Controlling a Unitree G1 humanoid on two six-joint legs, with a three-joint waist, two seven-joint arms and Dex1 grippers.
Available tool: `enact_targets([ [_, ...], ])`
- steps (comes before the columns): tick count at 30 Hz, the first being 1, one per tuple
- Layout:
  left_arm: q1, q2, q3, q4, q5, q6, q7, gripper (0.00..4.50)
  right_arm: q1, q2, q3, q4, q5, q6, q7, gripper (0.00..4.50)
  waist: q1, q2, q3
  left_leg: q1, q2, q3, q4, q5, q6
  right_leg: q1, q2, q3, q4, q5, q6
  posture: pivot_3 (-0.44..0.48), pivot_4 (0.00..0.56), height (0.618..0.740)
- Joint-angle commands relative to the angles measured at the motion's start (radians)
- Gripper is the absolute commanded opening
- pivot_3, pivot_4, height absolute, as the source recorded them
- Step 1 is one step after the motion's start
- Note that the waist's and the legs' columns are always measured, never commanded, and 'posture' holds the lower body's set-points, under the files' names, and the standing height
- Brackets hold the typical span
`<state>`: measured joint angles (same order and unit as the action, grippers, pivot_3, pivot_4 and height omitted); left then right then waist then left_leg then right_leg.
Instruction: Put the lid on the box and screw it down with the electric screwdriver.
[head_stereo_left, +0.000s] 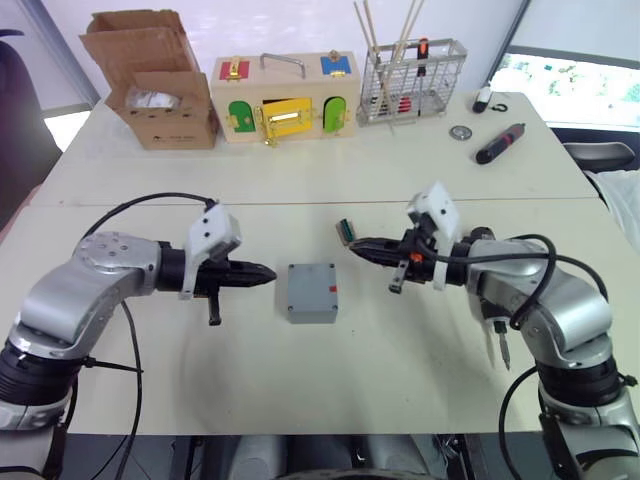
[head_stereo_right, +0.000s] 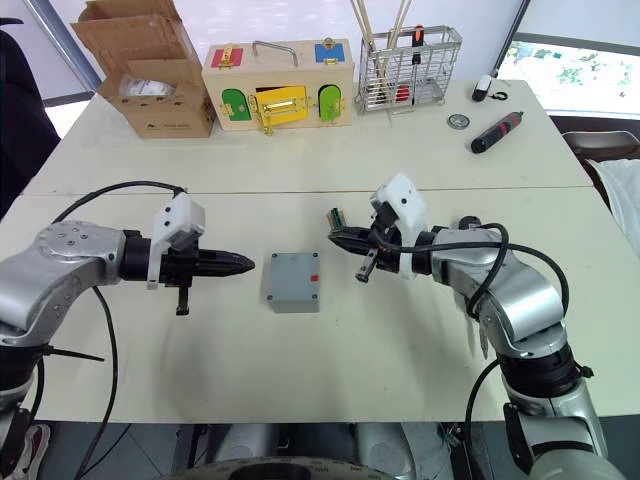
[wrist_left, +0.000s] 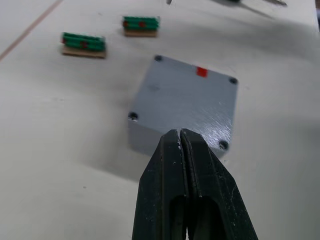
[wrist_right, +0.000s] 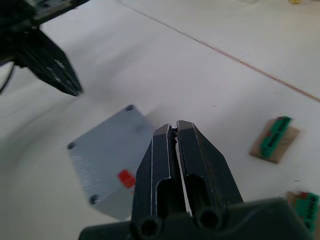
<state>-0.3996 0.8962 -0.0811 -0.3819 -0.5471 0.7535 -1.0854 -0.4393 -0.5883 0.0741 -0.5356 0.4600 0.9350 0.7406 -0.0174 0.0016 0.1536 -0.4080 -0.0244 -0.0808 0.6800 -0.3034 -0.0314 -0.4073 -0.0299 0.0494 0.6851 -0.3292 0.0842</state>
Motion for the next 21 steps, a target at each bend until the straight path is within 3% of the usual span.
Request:
enact_targets([
  [1,-0.007,0.003,-0.012,-0.013,0.02,-0.029,-0.008,0.0,-0.001,0.017,0.02,-0.028,0.008,-0.014,-0.026,0.05,0.0,0.0,0.0,0.0,0.0,0.0,0.0,0.0,0.0,0.0,0.0,0.0,0.0,0.0,0.0,0.0,0.15,0.74],
  [21,0.005,-0.007,-0.009,-0.014,0.034,-0.029,0.013,0.0,-0.008,0.054,0.114,0.083,-0.037,-0.1,-0.052,0.05,0.002,0.0,0.0,0.0,0.0,0.0,0.001,0.0,0.0,0.0,0.0,0.0,0.0,0.0,0.0,0.0,0.15,0.74],
])
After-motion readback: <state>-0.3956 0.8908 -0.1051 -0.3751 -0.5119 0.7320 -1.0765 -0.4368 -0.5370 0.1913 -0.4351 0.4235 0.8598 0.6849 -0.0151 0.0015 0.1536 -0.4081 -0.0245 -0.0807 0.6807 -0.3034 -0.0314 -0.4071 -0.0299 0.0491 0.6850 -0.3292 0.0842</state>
